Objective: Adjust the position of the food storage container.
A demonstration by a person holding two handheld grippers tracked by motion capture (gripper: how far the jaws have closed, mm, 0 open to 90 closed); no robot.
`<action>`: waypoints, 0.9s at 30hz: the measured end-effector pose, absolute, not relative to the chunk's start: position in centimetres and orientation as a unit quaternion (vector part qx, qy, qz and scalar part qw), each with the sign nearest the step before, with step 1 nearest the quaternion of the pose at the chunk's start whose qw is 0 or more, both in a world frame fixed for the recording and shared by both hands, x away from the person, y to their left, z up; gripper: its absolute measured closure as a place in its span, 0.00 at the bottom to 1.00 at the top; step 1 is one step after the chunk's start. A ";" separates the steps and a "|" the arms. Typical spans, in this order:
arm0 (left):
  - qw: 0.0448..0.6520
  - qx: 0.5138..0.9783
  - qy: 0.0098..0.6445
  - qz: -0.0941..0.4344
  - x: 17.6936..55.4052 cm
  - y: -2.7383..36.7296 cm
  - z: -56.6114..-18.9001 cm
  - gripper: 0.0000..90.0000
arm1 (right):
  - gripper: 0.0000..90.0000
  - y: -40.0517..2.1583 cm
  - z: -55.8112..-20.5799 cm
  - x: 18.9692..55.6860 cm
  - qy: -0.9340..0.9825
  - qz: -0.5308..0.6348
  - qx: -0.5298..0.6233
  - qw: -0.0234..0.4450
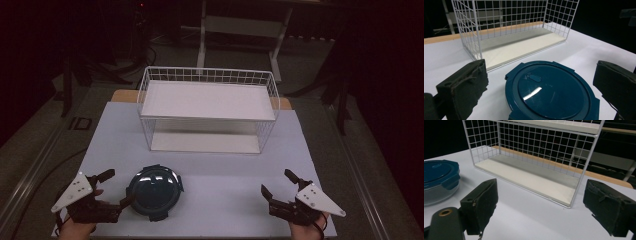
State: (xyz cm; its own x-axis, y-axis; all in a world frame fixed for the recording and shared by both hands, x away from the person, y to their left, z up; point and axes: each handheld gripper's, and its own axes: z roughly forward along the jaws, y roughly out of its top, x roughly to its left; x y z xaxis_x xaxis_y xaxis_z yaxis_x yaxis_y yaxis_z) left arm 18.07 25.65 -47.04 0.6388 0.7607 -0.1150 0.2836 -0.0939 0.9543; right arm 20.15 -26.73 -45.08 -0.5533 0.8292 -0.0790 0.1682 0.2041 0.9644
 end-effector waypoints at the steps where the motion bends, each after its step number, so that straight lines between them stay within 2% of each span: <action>1: 0.564 0.708 0.368 0.212 18.1 25.6 -47.0 0.00 | 0.14 -26.7 -45.1 20.1 0.709 0.523 0.353 0.316; 19: 0.567 0.715 0.343 0.225 18.3 26.3 -43.6 0.00 | 0.14 -26.9 -44.8 20.1 0.699 0.530 0.359 0.318; 27: 0.559 0.725 0.354 0.193 18.2 28.0 -43.5 0.00 | 0.14 -26.9 -44.9 20.3 0.700 0.528 0.362 0.316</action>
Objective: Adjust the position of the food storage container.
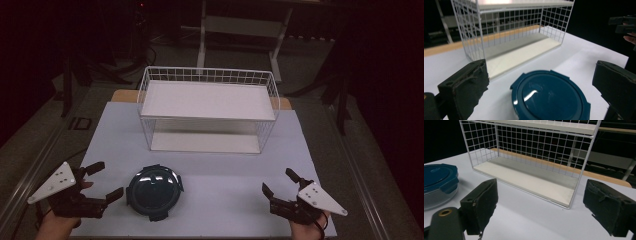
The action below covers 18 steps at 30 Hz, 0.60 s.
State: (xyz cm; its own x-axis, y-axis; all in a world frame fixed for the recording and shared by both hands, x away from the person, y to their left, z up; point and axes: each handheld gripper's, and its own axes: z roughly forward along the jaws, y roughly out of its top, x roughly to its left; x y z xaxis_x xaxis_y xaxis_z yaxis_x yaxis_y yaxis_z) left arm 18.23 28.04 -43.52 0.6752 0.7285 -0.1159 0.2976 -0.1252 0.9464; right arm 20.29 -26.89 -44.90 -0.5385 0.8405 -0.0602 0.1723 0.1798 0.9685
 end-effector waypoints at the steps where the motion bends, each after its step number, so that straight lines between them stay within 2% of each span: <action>1: 0.557 0.729 0.352 0.185 18.2 28.3 -43.7 0.00 | 0.14 -26.9 -44.9 20.3 0.700 0.528 0.362 0.316; 9: 0.537 0.752 0.362 0.122 18.3 30.2 -45.5 0.00 | 0.14 -26.9 -44.9 20.3 0.697 0.529 0.366 0.317; 16: 0.479 0.789 0.377 0.074 19.1 30.3 -48.3 0.01 | 0.14 -26.7 -45.1 20.3 0.702 0.525 0.364 0.314; 18: 0.459 0.798 0.383 0.076 19.3 30.4 -48.9 0.01 | 0.14 -26.7 -45.1 20.3 0.702 0.525 0.365 0.313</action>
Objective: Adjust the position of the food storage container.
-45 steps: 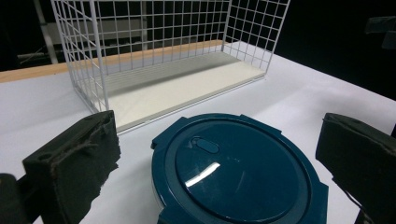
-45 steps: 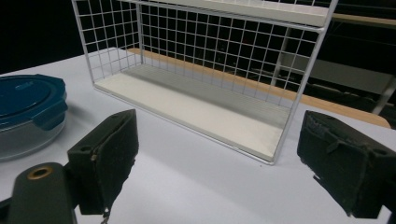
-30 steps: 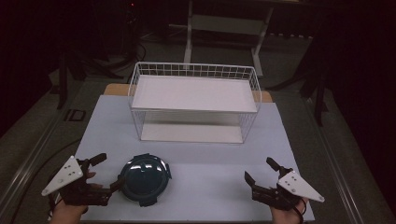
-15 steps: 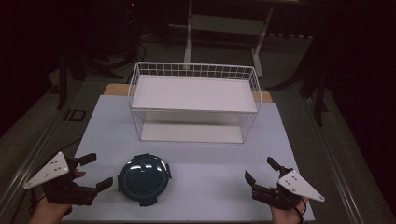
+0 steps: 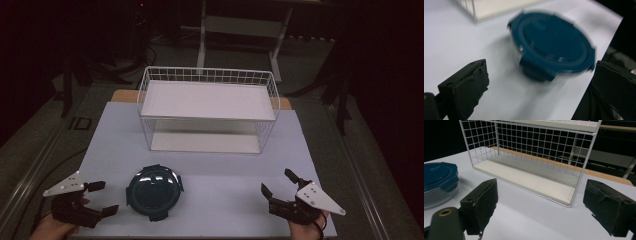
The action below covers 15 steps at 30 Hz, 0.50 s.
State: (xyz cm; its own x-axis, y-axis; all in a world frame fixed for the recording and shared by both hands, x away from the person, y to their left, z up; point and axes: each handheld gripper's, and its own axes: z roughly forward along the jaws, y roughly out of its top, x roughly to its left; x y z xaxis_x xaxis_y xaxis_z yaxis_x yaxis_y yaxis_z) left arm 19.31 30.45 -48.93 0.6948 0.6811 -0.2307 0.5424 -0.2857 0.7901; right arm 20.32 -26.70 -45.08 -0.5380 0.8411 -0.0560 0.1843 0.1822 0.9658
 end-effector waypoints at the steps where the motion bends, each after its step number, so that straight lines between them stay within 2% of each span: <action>1: 0.455 0.799 0.386 0.076 19.3 30.5 -49.1 0.01 | 0.14 -26.7 -45.1 20.4 0.702 0.526 0.366 0.311; 2: 0.453 0.799 0.388 0.074 19.4 30.6 -49.3 0.06 | 0.14 -26.7 -45.1 20.4 0.702 0.526 0.366 0.310; 5: 0.443 0.809 0.379 0.067 19.4 30.7 -49.7 0.07 | 0.14 -26.7 -45.1 20.4 0.703 0.525 0.368 0.308; 7: 0.428 0.819 0.373 0.081 19.4 30.4 -49.8 0.18 | 0.14 -26.7 -45.2 20.4 0.703 0.525 0.367 0.309; 8: 0.424 0.824 0.368 0.079 19.4 30.2 -49.8 0.19 | 0.14 -26.7 -45.2 20.4 0.704 0.524 0.366 0.309; 9: 0.419 0.828 0.363 0.085 19.3 30.1 -49.8 0.25 | 0.14 -26.7 -45.2 20.4 0.704 0.524 0.366 0.310; 10: 0.415 0.833 0.357 0.082 19.3 30.0 -49.7 0.37 | 0.14 -26.7 -45.2 20.4 0.705 0.524 0.366 0.309; 13: 0.397 0.845 0.348 0.081 19.5 29.7 -49.7 0.64 | 0.14 -26.7 -45.2 20.4 0.706 0.524 0.366 0.306; 15: 0.386 0.848 0.354 0.081 19.8 29.5 -49.8 0.76 | 0.14 -26.7 -45.2 20.4 0.706 0.524 0.366 0.306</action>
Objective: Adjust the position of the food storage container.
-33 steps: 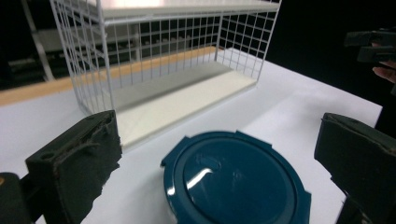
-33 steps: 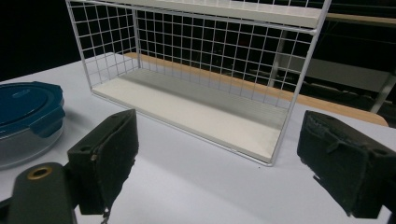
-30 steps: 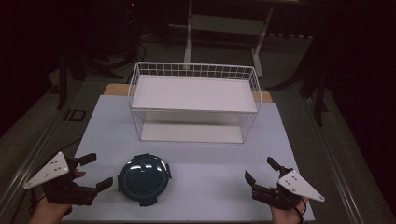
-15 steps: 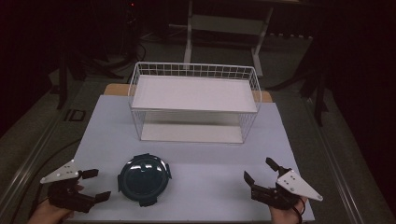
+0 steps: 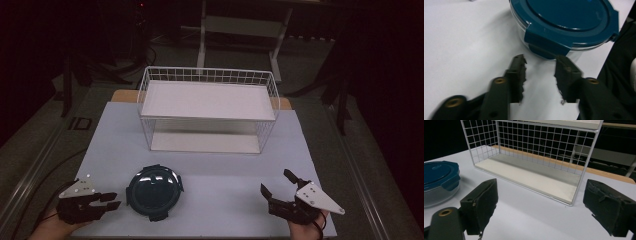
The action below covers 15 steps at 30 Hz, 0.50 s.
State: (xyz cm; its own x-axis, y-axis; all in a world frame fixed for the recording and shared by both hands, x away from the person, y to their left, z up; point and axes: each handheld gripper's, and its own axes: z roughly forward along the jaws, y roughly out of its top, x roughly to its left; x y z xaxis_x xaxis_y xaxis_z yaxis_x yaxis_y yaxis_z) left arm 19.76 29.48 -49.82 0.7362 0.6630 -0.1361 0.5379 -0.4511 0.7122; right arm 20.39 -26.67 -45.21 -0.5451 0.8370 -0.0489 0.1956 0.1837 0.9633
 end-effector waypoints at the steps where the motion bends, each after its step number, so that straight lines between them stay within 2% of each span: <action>1: 0.382 0.851 0.352 0.079 19.8 29.3 -49.9 0.79 | 0.14 -26.7 -45.2 20.4 0.706 0.524 0.365 0.305; 5: 0.363 0.861 0.346 0.086 20.1 28.6 -50.0 0.99 | 0.14 -26.7 -45.3 20.5 0.708 0.526 0.366 0.298; 15: 0.367 0.860 0.343 0.086 20.8 28.1 -49.8 1.00 | 0.14 -26.7 -45.3 20.5 0.707 0.526 0.366 0.297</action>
State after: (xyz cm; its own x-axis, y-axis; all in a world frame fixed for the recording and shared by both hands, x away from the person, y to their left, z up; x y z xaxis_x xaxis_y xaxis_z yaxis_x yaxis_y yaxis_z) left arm 20.80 28.07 -49.77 0.7499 0.6535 -0.1027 0.5266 -0.4958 0.6905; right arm 20.46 -26.69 -45.26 -0.5545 0.8314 -0.0350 0.2056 0.1776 0.9624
